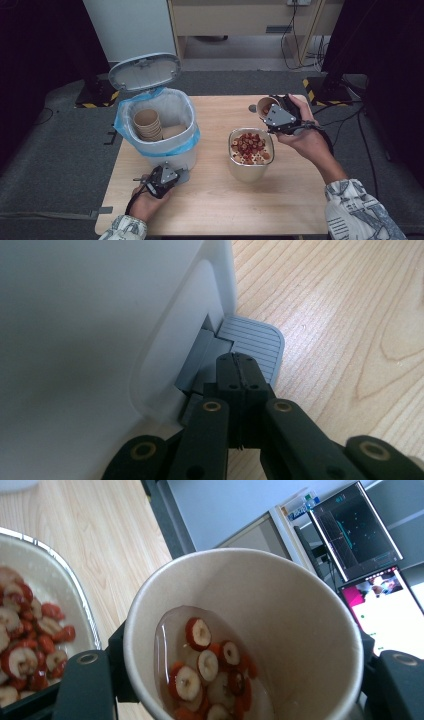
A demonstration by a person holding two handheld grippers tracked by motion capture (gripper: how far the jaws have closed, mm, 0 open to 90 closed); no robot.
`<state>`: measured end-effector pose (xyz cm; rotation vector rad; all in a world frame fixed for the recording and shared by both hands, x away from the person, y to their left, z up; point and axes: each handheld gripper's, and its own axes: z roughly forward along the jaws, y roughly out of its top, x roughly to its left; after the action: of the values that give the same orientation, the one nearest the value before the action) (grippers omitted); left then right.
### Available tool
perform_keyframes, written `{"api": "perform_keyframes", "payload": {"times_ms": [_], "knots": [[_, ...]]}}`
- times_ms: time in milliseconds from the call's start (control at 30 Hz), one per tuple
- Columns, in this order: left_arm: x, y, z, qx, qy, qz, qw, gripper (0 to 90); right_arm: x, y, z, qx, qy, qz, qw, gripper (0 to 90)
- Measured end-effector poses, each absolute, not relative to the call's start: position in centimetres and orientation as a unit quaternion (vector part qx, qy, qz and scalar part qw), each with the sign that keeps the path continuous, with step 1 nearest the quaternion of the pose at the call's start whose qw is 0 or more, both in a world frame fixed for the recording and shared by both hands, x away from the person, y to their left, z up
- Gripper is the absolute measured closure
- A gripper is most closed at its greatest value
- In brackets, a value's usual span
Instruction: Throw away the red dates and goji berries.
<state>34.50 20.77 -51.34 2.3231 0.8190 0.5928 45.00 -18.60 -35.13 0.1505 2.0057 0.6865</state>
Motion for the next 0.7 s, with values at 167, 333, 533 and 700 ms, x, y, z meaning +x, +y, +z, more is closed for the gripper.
{"api": "perform_keyframes", "payload": {"times_ms": [167,333,533,700], "knots": [[34.5,20.77,-51.34,0.875,0.309,0.223,0.299,89.7,44.77,-18.43,-35.49,0.037,0.83,0.251,0.497,29.8],[34.5,20.77,-51.34,0.875,0.309,0.223,0.3,89.7,44.66,-18.29,-35.68,0.028,0.831,0.241,0.5,29.8],[34.49,20.73,-51.36,0.874,0.309,0.224,0.301,89.7,44.43,-18.3,-35.49,0.025,0.83,0.238,0.505,29.8],[34.49,20.75,-51.35,0.874,0.31,0.223,0.301,89.7,44.39,-18.49,-35.26,0.023,0.828,0.237,0.508,29.8]]}}
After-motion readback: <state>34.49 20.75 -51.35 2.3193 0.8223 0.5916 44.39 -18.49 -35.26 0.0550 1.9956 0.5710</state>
